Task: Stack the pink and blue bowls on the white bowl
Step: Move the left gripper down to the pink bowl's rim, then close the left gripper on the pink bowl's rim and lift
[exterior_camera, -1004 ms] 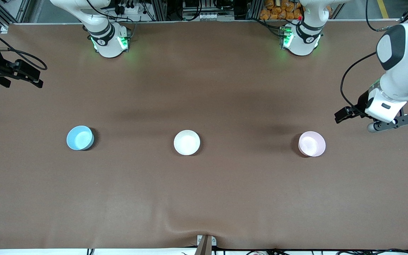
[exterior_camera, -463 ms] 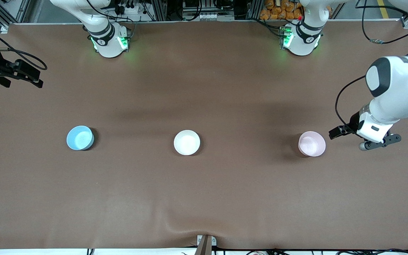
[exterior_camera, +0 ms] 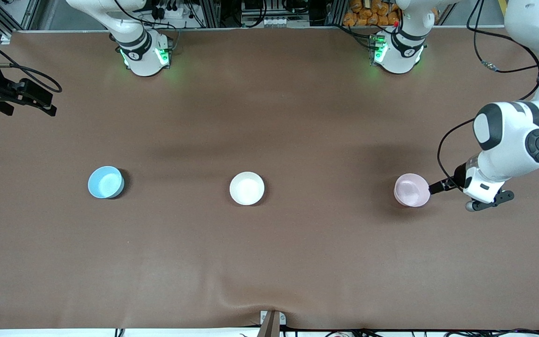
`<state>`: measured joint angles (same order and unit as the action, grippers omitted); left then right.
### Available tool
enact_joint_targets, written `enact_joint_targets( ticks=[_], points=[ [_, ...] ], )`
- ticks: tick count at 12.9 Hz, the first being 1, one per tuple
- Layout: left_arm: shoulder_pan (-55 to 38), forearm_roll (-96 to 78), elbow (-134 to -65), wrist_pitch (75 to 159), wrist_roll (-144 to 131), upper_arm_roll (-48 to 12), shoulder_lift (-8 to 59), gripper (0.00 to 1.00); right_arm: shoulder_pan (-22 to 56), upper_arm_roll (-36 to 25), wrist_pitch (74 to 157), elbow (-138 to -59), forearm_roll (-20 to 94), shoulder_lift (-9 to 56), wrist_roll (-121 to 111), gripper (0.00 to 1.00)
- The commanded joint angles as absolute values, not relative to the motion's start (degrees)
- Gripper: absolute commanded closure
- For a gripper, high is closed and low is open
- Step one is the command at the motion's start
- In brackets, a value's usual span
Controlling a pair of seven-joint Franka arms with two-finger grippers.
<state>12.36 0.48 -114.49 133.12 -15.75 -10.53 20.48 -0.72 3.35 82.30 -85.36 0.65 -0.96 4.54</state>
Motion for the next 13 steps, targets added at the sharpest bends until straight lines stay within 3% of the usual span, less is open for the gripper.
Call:
enact_joint_targets(
  ticks=[1, 7, 13],
  points=[
    [12.8, -0.4, -114.5, 134.6, -14.7, -10.9, 22.4, 0.0, -1.7, 3.9, 81.9, -85.5, 1.1, -1.5, 4.1, 0.0],
    [12.8, -0.4, -114.7, 135.7, -14.7, -10.9, 26.5, 0.31, -1.7, 3.9, 81.9, -85.5, 1.1, -1.5, 4.0, 0.0],
    [12.8, -0.4, -114.5, 135.8, -14.7, -10.9, 27.9, 1.0, -1.7, 3.9, 81.9, -85.5, 1.1, -1.5, 4.1, 0.0]
  ],
)
